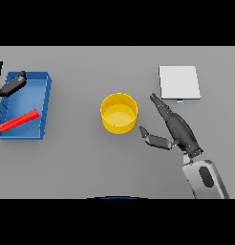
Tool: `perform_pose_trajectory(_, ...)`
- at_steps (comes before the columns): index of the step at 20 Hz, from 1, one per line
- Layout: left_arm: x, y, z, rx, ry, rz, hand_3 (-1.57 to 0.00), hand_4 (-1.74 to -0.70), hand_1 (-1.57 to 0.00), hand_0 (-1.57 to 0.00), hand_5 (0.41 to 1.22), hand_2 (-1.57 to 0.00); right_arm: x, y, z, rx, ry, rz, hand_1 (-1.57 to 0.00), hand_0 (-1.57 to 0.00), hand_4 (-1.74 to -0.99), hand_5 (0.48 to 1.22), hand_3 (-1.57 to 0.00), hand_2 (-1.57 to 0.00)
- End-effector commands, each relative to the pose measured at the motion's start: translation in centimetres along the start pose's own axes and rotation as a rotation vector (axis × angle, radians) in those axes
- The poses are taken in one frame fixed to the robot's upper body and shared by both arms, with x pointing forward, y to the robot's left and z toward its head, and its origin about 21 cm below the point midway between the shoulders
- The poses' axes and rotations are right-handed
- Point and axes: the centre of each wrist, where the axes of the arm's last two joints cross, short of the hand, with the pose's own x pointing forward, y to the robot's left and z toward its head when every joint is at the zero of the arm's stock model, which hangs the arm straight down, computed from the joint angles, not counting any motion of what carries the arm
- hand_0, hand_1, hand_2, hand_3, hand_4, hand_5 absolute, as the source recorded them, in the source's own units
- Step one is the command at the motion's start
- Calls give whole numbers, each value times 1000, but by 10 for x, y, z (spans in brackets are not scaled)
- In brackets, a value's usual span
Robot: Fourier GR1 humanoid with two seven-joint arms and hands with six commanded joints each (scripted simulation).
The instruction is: Pick up the red beaker and tilt it to pour out 1 green nut into yellow bowl. Pick up the yellow bowl and place it on the metallic measuring scale.
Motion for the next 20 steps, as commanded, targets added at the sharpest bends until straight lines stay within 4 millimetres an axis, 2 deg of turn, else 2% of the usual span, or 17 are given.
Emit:
perform_pose_trajectory(1,-2,-1,-1,-2,9,-1,-6,-792,-6,-8,709,-6,4,-3,-6,34,2,63,1,1,-1268,691,1,1)
perform_pose_trajectory(6,-5,-5,-1,-11,5,-8,-1,-793,-1,-2,712,-1,19,-12,-40,241,-64,400,1,1,-1276,668,1,1)
perform_pose_trajectory(8,0,0,-1,0,-1,-8,0,-794,0,-1,719,0,26,-15,-55,310,-103,477,1,1,-1270,664,1,1)
perform_pose_trajectory(9,4,0,1,1,-15,-7,0,-795,0,0,721,0,28,-14,-60,341,-117,497,1,1,-1269,662,1,1)
perform_pose_trajectory(12,-2,-4,1,-13,-7,-15,0,-798,0,0,723,0,31,-9,-72,414,-140,542,1,1,-1274,656,1,1)
perform_pose_trajectory(17,-1,0,-1,-10,-6,-14,1,-796,1,1,716,1,32,-2,-94,556,-176,619,1,1,-1261,685,1,1)
perform_pose_trajectory(20,-1,-1,-3,-13,2,-18,1,-794,1,1,723,1,32,11,-100,627,-183,625,1,1,-1246,686,1,1)
